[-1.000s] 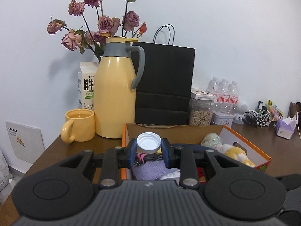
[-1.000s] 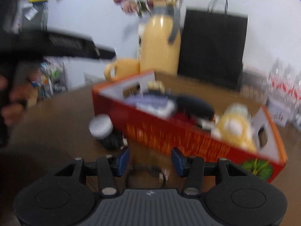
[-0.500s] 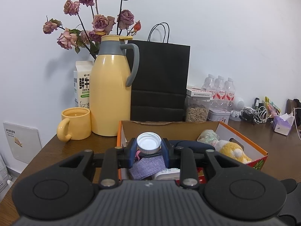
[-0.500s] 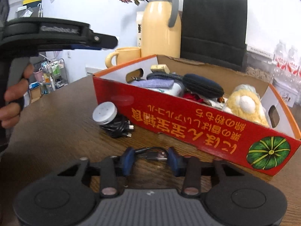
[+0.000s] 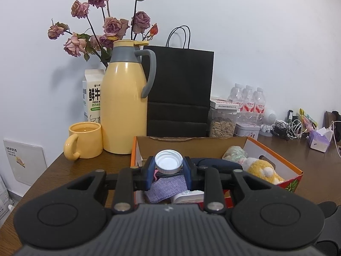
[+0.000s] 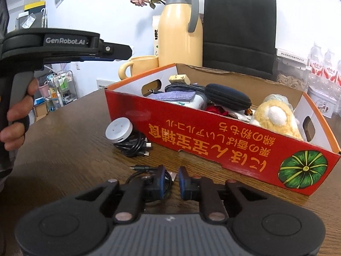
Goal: Organize objects
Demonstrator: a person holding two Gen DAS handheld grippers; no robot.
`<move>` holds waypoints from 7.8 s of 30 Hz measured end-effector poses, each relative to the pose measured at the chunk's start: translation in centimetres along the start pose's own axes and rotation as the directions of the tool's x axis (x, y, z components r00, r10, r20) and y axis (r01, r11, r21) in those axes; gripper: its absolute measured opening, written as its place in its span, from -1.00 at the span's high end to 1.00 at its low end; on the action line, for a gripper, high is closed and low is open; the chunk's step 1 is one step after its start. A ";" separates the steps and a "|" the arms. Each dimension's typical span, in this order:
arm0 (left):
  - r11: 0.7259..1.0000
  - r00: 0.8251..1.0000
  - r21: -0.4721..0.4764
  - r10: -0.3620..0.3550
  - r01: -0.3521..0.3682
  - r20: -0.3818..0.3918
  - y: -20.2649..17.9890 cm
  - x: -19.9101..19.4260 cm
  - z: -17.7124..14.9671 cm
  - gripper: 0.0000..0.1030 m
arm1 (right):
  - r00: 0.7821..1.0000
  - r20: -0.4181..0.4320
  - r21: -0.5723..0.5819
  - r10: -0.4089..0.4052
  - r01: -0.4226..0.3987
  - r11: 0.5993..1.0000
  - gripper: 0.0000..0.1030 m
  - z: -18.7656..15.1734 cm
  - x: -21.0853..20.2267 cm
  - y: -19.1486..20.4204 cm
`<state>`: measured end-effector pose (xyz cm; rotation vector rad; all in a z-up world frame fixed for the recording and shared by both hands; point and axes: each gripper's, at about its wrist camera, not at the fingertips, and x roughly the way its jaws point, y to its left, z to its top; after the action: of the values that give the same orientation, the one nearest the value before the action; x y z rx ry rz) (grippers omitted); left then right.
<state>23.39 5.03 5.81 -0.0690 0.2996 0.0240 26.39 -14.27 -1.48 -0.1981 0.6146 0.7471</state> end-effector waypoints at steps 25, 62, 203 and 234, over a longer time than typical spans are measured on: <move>1.000 1.000 -0.020 0.001 -0.001 0.007 0.4 -0.6 -0.5 0.44 | 0.997 0.073 -0.021 0.004 -0.003 1.000 0.95 -0.5 -1.4 0.9; 0.999 0.998 0.013 0.048 -0.048 -0.038 -2.8 8.0 2.0 0.43 | 0.928 0.323 0.133 -0.187 0.151 0.979 0.96 9.1 0.1 -6.6; 0.944 0.967 0.275 -0.124 0.184 -0.223 -3.3 -1.8 -7.9 -0.30 | 0.993 0.060 0.226 0.104 -0.115 0.967 0.61 -0.9 -0.5 -0.7; 0.976 0.984 0.186 -0.083 0.112 -0.156 -3.2 -2.5 -7.7 0.24 | 0.996 0.067 0.162 0.052 -0.062 0.985 0.62 -1.2 -1.2 -0.4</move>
<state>18.80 1.28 -0.59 0.1089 0.4444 -0.1082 25.49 -15.72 -1.78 -0.0048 0.6208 0.7510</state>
